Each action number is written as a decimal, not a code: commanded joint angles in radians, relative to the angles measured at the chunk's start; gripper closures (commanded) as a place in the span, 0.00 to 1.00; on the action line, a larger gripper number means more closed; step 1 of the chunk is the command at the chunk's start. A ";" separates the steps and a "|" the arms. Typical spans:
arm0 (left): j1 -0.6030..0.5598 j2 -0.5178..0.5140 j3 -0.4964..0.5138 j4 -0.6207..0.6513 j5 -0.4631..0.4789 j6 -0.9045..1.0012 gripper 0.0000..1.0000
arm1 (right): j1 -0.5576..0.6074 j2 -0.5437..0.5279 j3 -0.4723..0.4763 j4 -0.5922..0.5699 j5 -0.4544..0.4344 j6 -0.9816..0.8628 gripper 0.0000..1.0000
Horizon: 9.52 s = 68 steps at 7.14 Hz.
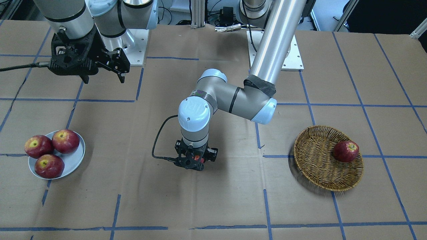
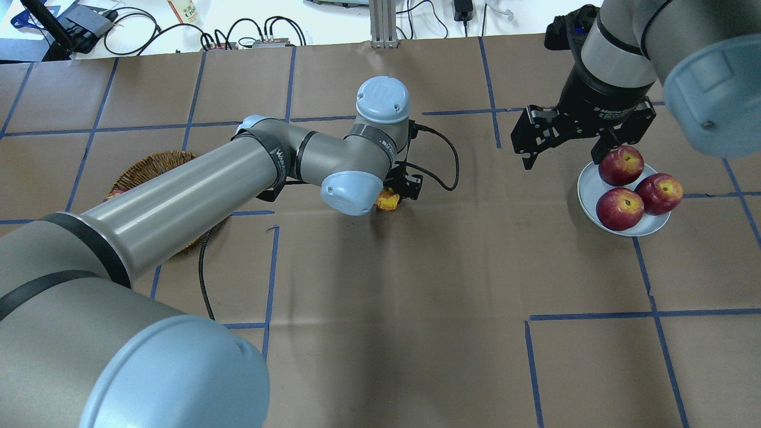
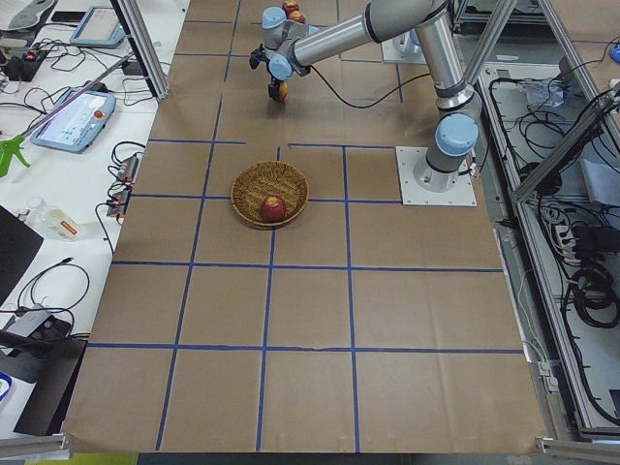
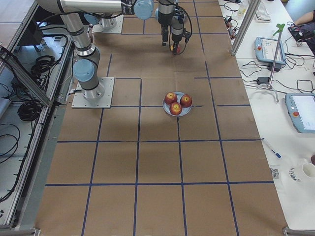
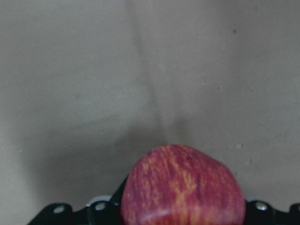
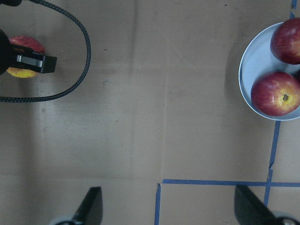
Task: Transfer apple from basket to plate
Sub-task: 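Carry the apple with the left gripper toward the table center, then set the apple on the table, open the left gripper and withdraw, then move the right gripper down onto the apple at table center, then grasp the apple with the right gripper and carry it over the plate, then lower the apple onto the other apples on the white plate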
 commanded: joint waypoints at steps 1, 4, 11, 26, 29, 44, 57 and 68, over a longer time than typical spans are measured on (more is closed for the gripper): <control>0.001 0.001 -0.007 -0.001 0.000 0.000 0.54 | 0.000 0.000 0.000 0.000 0.000 0.000 0.00; 0.001 0.007 -0.011 -0.004 0.003 -0.002 0.01 | 0.000 0.000 0.000 0.000 0.002 0.000 0.00; 0.185 0.373 0.183 -0.512 0.002 0.185 0.01 | 0.000 0.005 -0.018 -0.004 -0.005 0.000 0.00; 0.425 0.693 0.087 -0.804 -0.011 0.399 0.01 | 0.360 0.524 -0.235 -0.379 -0.005 0.413 0.00; 0.408 0.692 0.079 -0.799 -0.009 0.399 0.01 | 0.380 0.589 -0.181 -0.512 -0.005 0.379 0.00; 0.409 0.711 0.039 -0.799 -0.011 0.397 0.01 | 0.324 0.523 -0.232 -0.401 -0.005 0.330 0.39; 0.409 0.711 0.035 -0.799 -0.011 0.394 0.01 | -0.428 0.322 0.067 -0.418 0.057 -0.584 0.39; 0.409 0.712 0.035 -0.801 -0.011 0.396 0.01 | -0.448 0.307 0.099 -0.487 0.047 -0.606 0.00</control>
